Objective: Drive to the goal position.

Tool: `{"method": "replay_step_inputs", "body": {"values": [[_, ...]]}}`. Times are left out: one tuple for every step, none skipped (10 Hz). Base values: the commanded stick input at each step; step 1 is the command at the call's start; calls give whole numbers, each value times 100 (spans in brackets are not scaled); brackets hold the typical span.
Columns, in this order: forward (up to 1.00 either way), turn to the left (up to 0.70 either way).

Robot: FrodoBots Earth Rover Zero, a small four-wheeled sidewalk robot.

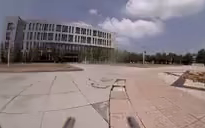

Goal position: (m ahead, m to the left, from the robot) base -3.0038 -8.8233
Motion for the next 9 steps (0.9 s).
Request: {"method": "replay_step_inputs", "body": {"values": [[70,0],[70,0],[70,0],[70,0],[70,0],[70,0],[70,0],[70,0],[70,0]]}}
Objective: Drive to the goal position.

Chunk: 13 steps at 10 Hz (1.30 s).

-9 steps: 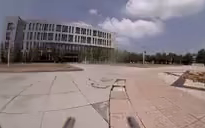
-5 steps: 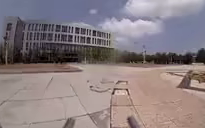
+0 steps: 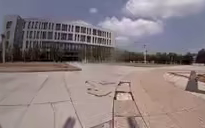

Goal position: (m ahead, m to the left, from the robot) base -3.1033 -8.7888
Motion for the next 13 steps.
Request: {"method": "replay_step_inputs", "body": {"values": [[70,0],[70,0],[70,0],[70,0],[70,0],[70,0],[70,0],[70,0],[70,0],[70,0],[70,0],[70,0],[70,0]]}}
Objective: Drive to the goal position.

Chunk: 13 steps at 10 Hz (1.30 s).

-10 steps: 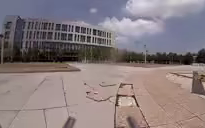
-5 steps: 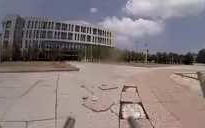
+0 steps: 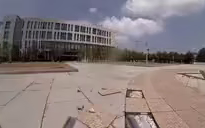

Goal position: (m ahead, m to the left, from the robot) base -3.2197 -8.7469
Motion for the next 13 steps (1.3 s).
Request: {"method": "replay_step_inputs", "body": {"values": [[70,0],[70,0],[70,0],[70,0],[70,0],[70,0],[70,0],[70,0],[70,0],[70,0],[70,0],[70,0],[70,0]]}}
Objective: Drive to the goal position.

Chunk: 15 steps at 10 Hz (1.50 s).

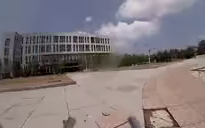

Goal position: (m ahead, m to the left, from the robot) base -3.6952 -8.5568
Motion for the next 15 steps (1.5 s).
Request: {"method": "replay_step_inputs", "body": {"values": [[70,0],[70,0],[70,0],[70,-13],[70,-35],[70,-35],[70,-17],[70,0],[70,0],[70,0],[70,0],[70,0],[70,0],[70,0],[70,0]]}}
